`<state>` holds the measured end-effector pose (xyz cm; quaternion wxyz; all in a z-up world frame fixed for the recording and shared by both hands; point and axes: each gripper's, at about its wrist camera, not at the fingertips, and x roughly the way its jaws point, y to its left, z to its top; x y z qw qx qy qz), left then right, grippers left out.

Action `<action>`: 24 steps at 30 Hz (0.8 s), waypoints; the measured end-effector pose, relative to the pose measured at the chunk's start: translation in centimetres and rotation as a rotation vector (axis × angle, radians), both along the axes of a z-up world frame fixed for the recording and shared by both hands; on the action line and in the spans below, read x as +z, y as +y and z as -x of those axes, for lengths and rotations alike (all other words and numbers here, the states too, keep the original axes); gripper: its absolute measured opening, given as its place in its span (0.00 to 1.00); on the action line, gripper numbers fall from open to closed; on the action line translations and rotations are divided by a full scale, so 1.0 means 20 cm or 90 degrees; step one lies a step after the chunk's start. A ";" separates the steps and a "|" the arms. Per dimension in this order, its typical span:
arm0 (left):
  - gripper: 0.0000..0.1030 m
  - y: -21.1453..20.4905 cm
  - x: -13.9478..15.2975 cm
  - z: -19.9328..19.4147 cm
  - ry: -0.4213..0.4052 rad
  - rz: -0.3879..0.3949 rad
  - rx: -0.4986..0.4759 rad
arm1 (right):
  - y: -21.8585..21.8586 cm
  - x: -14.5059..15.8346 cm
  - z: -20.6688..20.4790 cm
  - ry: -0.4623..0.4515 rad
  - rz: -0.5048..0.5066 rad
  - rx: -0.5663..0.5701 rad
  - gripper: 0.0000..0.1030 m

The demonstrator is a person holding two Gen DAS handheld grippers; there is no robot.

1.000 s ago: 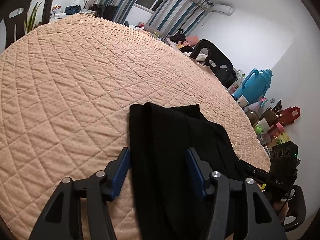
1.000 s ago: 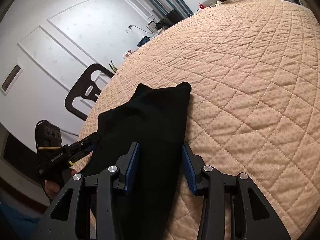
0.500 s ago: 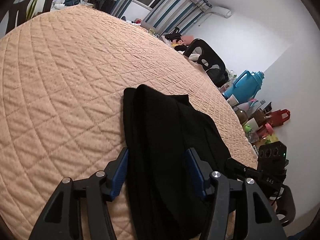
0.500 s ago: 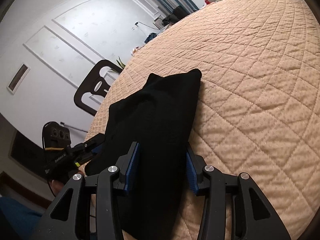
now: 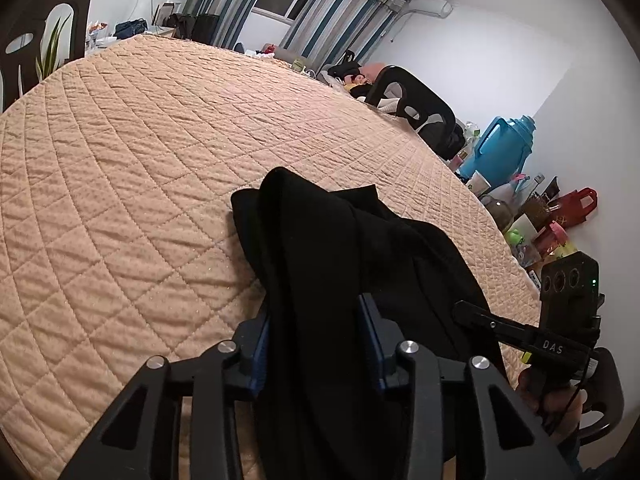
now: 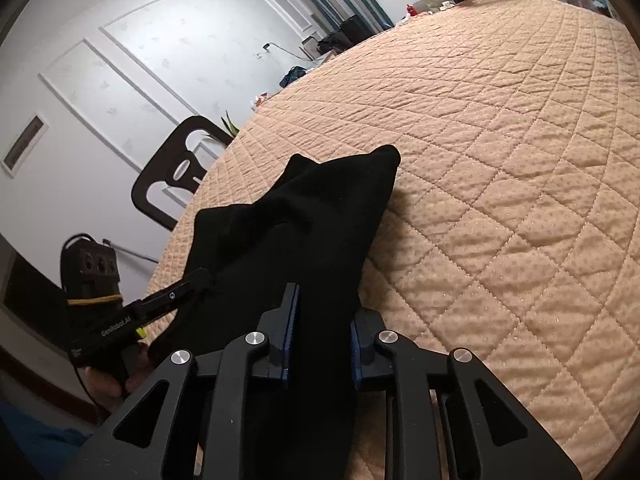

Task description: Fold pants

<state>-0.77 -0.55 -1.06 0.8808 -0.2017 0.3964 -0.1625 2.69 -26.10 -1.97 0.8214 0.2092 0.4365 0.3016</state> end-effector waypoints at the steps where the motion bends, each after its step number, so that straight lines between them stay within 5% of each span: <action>1: 0.34 0.00 0.01 -0.01 0.000 0.002 -0.003 | 0.00 0.00 -0.01 0.004 -0.003 -0.003 0.18; 11: 0.24 0.02 0.17 -0.06 -0.046 -0.032 -0.022 | 0.06 0.19 -0.04 -0.055 -0.001 0.019 0.16; 24: 0.24 0.27 0.28 -0.56 -0.039 -0.057 -0.004 | 0.34 0.30 -0.50 -0.070 -0.017 0.050 0.16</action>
